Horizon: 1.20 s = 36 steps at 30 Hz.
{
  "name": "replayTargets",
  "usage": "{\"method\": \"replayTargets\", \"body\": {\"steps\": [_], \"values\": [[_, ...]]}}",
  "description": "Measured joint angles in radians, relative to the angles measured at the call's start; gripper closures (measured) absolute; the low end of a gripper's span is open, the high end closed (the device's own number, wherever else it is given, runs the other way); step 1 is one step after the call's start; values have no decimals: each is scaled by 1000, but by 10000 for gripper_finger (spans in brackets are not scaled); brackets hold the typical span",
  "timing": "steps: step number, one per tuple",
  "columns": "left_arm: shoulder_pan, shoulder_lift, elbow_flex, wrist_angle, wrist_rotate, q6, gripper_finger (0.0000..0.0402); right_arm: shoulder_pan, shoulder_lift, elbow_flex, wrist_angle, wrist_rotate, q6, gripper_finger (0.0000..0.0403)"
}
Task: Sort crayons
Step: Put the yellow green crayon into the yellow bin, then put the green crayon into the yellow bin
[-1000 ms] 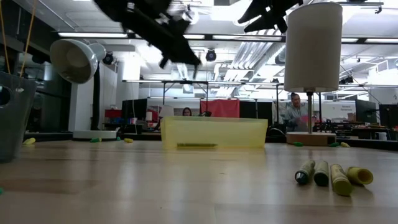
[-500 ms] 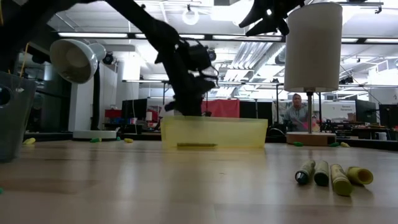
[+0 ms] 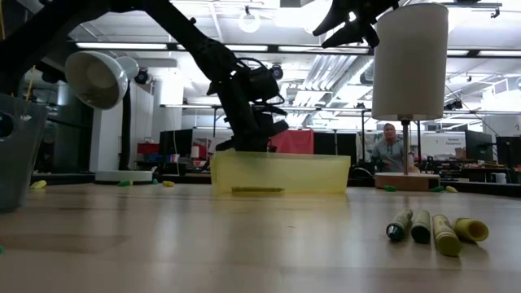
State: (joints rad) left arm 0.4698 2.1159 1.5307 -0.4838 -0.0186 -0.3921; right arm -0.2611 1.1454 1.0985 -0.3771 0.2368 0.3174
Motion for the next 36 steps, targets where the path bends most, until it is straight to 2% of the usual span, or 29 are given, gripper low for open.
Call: {"method": "replayTargets", "body": {"steps": [6, 10, 20, 24, 29, 36], "values": [[-4, 0, 0, -102, 54, -26, 401, 0, 0, 0, 0, -2, -2, 215], [-15, 0, 0, -170, 86, 12, 401, 0, 0, 0, 0, -2, -3, 215], [-24, 6, 0, -186, 103, 22, 387, 0, 0, 0, 0, -3, -4, 215], [-29, 9, -1, -189, 99, 55, 363, 0, 0, 0, 0, -4, -4, 215], [-24, -3, -2, -183, 113, 62, 310, 0, 1, 0, 0, -4, -10, 215], [1, -80, -2, -224, 238, 99, 252, 0, 1, 0, 0, -4, -12, 215]]}}
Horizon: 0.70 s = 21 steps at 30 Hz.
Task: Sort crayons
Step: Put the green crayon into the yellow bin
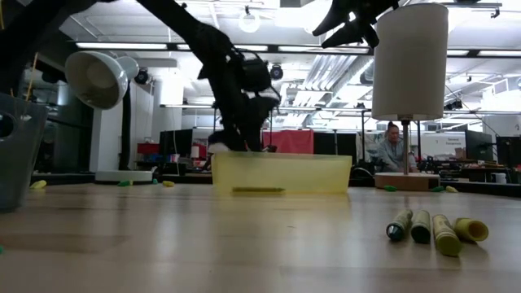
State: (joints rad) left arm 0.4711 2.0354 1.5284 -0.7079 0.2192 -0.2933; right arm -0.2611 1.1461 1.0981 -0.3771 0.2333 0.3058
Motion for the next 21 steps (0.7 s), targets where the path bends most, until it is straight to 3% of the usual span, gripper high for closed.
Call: {"method": "replayTargets", "body": {"steps": [4, 8, 17, 21], "values": [[-17, -115, -17, -4, 11, 19, 242, 0, 0, 0, 0, -3, 0, 215], [-89, -315, -120, 131, -6, 38, 243, 0, 0, 0, 0, -81, -22, 215], [-290, -853, -663, 788, -172, -24, 249, 0, 0, 0, 0, -327, -105, 215], [-326, -1021, -829, 930, -270, -41, 250, 0, 0, 0, 0, -361, -105, 215]]}}
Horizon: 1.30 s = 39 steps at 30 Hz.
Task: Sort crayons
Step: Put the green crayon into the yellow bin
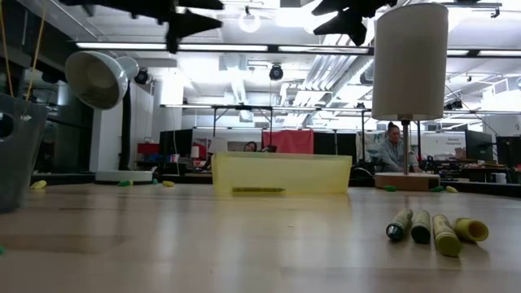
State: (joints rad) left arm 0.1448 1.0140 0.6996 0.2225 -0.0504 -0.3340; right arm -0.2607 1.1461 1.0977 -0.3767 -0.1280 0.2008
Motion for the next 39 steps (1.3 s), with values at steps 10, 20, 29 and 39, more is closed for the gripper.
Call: {"method": "replayTargets", "body": {"steps": [10, 20, 29, 39], "values": [[-1, -148, -82, 18, -75, 83, 250, 0, 1, 0, 0, 0, 1, 215], [-1, -147, -82, 16, -74, 84, 250, 224, 247, 103, -257, -302, -140, 215], [-1, -147, -82, 15, -73, 84, 249, 490, 540, 101, -477, -265, -555, 215], [-1, -147, -82, 12, -72, 84, 250, 534, 694, 103, -226, -171, -611, 215]]}}
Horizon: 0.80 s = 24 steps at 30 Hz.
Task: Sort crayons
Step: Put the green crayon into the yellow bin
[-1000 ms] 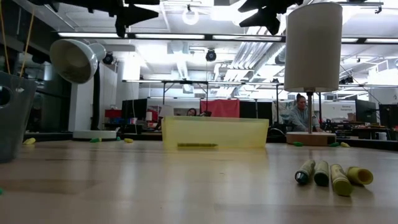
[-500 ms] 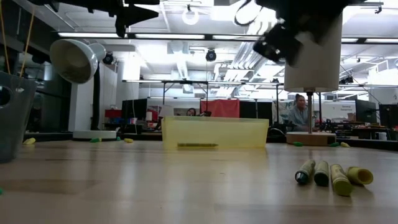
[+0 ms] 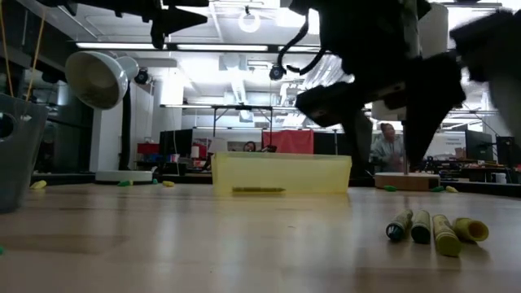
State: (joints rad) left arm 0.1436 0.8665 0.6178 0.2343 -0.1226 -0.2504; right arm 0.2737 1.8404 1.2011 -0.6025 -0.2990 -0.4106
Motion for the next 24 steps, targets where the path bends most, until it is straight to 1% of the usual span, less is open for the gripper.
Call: {"method": "replayTargets", "body": {"steps": [6, 11, 15, 24], "values": [[0, 0, 0, -10, 0, -2, 250, 3, 38, -2, 88, 3, -54, 215], [0, 0, 0, -9, 0, -7, 250, 2, 38, 4, 93, 61, -53, 215], [0, 0, 1, -6, 0, -7, 250, 2, 37, 31, 30, 62, -41, 215], [0, 0, 1, -4, 0, -8, 249, 6, 7, 60, -187, 52, -35, 215]]}}
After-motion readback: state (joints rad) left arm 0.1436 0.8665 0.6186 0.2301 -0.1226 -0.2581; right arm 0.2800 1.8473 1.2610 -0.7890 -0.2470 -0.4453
